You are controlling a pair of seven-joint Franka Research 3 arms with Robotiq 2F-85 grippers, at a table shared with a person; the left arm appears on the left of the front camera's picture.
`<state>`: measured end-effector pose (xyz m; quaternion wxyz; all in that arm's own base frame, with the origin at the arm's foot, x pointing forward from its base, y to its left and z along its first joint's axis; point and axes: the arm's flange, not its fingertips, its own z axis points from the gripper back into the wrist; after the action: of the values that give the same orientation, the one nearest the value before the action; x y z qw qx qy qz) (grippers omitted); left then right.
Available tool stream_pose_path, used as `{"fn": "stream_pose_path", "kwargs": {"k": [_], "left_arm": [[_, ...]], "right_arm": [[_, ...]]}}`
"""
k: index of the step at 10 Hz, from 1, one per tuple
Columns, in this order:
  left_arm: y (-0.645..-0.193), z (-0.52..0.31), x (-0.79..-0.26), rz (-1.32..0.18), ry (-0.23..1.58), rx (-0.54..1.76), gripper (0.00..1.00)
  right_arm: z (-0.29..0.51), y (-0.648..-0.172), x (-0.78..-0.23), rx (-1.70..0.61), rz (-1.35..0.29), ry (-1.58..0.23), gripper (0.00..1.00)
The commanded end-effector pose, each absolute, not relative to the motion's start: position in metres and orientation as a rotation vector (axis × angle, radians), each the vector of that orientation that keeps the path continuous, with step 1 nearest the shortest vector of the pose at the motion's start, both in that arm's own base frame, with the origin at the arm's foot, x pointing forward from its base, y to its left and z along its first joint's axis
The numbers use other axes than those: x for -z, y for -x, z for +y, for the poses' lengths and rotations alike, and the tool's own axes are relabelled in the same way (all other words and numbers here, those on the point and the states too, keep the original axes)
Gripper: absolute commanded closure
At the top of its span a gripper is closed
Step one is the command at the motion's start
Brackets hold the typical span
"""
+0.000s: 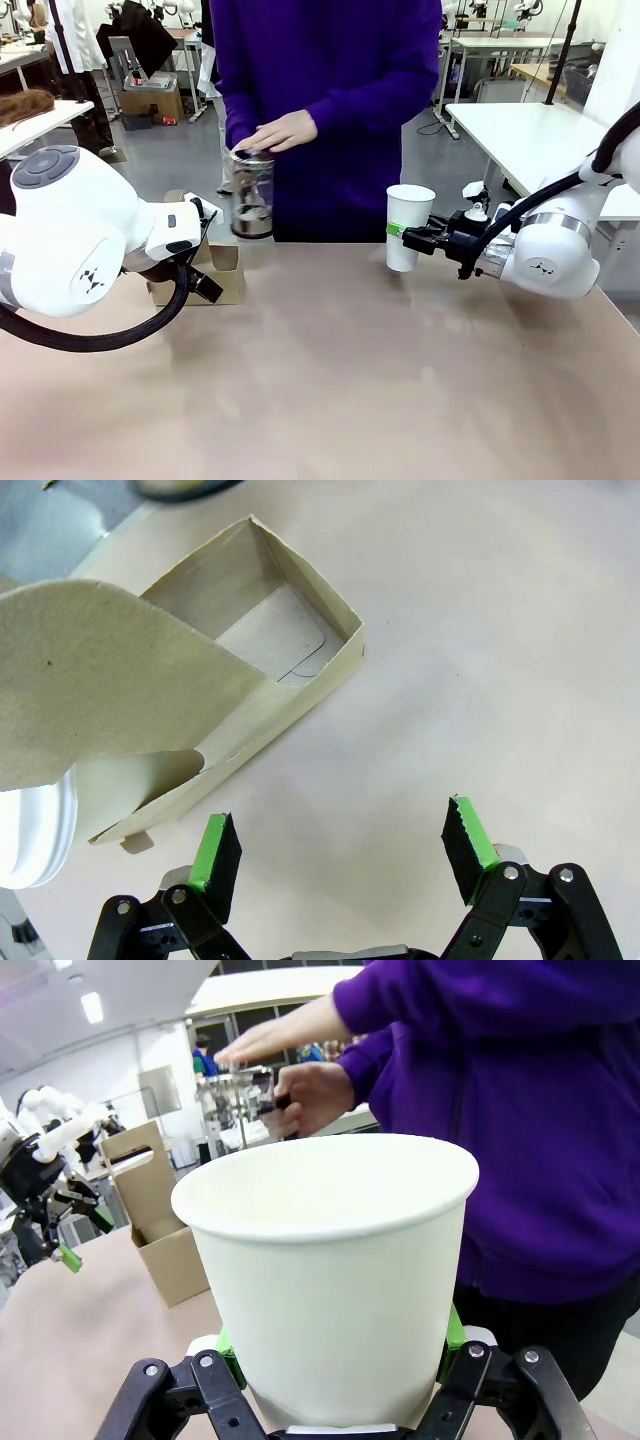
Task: Pour a drink into a cup and package it in a carrier.
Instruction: When a person places the Paper Cup Lid on the 600 ml Paper Cup , lift the 600 ml Paper Cup.
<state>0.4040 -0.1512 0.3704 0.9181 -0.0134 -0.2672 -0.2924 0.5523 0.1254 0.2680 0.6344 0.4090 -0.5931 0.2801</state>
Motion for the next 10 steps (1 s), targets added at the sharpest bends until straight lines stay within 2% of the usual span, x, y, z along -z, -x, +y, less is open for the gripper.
{"fn": "stream_pose_path", "kwargs": {"k": [1,10], "left_arm": [[-0.4037,-0.1512,-0.3706,-0.55,0.029,0.601,0.0],[-0.4037,-0.1512,-0.3706,-0.55,0.029,0.601,0.0]], "right_arm": [[0.1264,-0.5499,-0.273,-0.644,-1.359,-0.934,0.2],[0.1264,-0.5499,-0.273,-0.644,-1.359,-0.934,0.2]]}}
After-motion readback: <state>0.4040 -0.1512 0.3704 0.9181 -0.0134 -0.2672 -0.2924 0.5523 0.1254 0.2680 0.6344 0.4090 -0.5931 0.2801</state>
